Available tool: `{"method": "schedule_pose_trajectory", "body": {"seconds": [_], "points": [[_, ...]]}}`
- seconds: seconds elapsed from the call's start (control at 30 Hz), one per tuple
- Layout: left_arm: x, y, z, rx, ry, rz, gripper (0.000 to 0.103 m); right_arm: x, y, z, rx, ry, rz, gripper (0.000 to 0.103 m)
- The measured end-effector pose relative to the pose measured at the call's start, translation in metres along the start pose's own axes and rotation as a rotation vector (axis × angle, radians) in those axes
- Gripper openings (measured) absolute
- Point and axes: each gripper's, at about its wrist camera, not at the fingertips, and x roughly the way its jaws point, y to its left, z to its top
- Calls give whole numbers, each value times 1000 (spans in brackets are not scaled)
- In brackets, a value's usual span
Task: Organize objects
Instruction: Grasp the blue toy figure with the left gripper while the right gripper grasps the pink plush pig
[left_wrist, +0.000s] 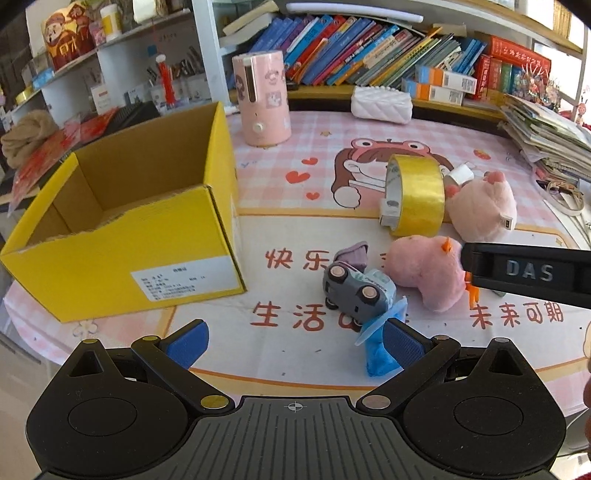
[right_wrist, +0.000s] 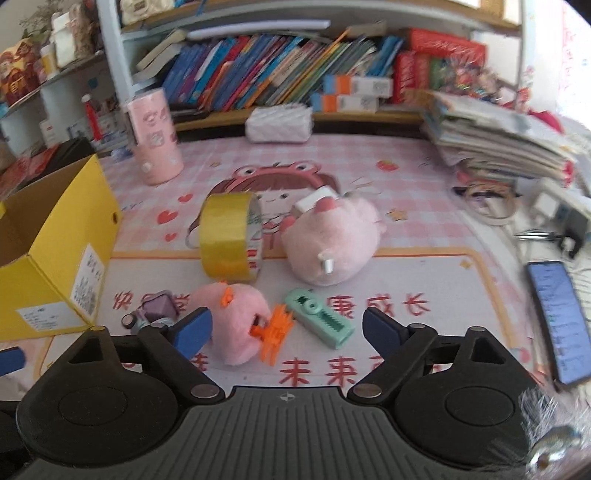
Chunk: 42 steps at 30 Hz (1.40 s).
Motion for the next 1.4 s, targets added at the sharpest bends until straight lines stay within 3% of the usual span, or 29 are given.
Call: {"method": "schedule_pose_trajectory", "body": {"seconds": [0.23,0.67,0.77,0.97,1.03,1.13,1.2,1.3,1.4], "points": [[7,-2,0,-40,47,10,102,24,5,6,-72,56,106,69],[5,-7,3,-85,50,5,102,62,12,12,-179,101,179,62],[11,-15,3,-77,66,3,101,62,6,12,-186,102,203,56],[21,-31,6,-72,74,-21,99,44,-14,18,-150,55,273,54],[26,-35,7,-67,81,-43,91,34,-18,21,-154,16,271,54],[39,-40,7,-77,128,-83,70,24,-23,26,-168,-30,264,54],[46,-42,6,-88,166,-99,45,20,-25,28,-181,-44,263,54],[47,-41,6,-96,168,-99,32,19,-25,29,-194,-47,271,54],[39,-38,7,-102,135,-100,31,17,-25,28,-190,-45,282,54]]}}
